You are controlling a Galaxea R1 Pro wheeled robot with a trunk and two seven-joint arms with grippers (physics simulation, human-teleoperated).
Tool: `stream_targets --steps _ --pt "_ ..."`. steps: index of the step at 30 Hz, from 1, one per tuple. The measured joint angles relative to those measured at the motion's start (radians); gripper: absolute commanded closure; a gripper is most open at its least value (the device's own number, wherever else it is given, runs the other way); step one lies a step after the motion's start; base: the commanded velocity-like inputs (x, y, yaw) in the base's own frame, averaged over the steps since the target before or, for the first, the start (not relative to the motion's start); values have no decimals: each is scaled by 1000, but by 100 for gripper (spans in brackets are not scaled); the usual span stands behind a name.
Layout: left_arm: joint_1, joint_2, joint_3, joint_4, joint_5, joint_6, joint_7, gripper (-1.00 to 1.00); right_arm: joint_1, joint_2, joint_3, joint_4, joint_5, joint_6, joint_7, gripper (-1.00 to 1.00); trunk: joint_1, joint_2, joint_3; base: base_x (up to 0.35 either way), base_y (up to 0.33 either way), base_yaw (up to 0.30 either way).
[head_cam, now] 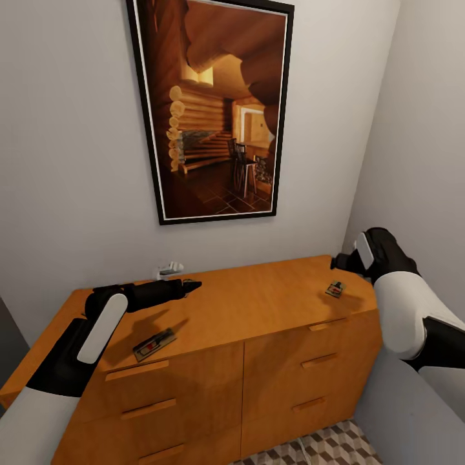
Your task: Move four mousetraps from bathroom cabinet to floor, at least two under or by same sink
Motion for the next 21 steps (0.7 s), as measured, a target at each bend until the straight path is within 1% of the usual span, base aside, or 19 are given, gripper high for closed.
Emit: stream_targets --steps 9,21 --pt "0 0 0 1 -3 0 0 -100 -3 -7 0 14 0 0 -4 -100 0 0 0 0 0 0" --pt "0 0 0 3 -4 0 0 -100 -12 -7 0 19 -7 0 -23 -100 0 0 0 0 0 0"
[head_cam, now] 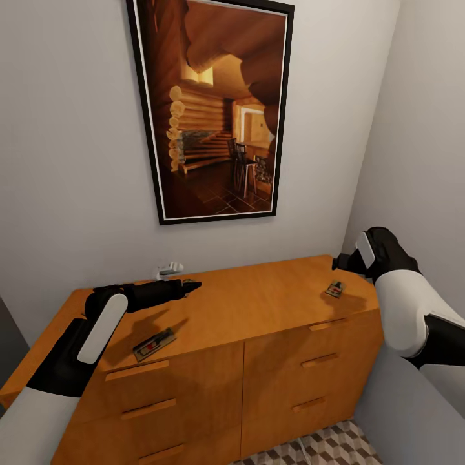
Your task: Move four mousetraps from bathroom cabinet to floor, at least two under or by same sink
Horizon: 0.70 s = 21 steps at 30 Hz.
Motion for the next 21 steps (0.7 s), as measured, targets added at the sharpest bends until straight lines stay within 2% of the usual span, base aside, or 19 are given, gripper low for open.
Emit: stream_targets --steps 12,21 --pt "0 -1 0 0 -1 0 0 -100 -20 0 -3 5 -90 0 -7 -100 0 0 0 0 0 0" --pt "0 2 0 0 -2 -1 0 -100 -36 1 -5 18 -110 1 -35 -100 0 0 0 0 0 0"
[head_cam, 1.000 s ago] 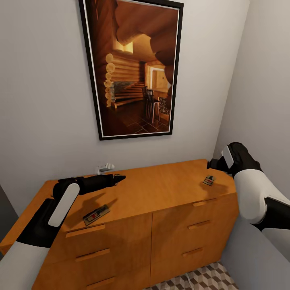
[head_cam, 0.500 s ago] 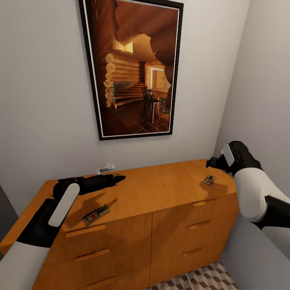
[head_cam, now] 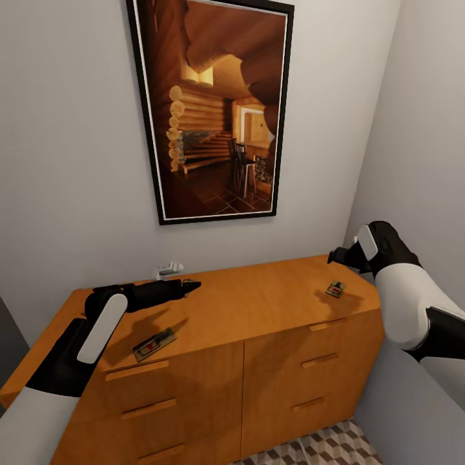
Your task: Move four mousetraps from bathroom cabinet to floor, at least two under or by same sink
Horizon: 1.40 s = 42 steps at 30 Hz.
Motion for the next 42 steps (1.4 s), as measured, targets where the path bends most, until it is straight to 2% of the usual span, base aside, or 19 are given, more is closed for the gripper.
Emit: stream_targets --steps 12,24,42 --pt "0 2 -1 -1 -2 -1 0 -100 -4 0 -1 34 -4 0 -11 -100 0 0 0 3 0 0" --pt "0 0 -1 -1 -3 -3 4 -100 -4 2 -1 41 -4 0 -13 -100 0 0 0 102 0 0" --pt "0 2 -1 1 -3 -5 5 -100 -4 4 0 42 -4 0 -13 -100 0 0 0 12 0 0"
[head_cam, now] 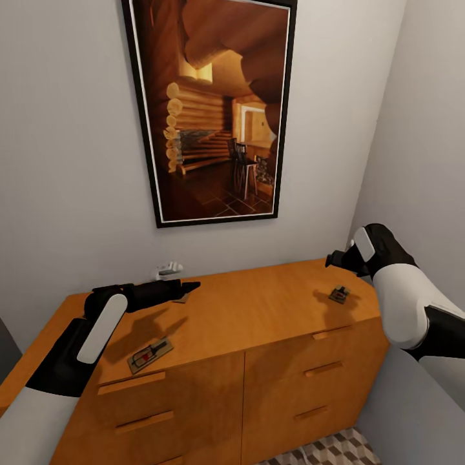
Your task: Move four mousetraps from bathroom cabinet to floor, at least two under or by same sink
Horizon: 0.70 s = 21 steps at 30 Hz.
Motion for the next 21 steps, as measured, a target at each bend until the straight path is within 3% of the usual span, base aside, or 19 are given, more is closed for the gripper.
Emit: stream_targets --steps 10,21 --pt "0 -1 0 0 -1 0 0 -100 0 -9 -1 1 0 0 0 -100 0 0 0 0 0 0" --pt "0 -1 0 0 0 0 -2 -100 0 -49 -1 3 -2 0 0 -100 0 0 0 0 0 0"
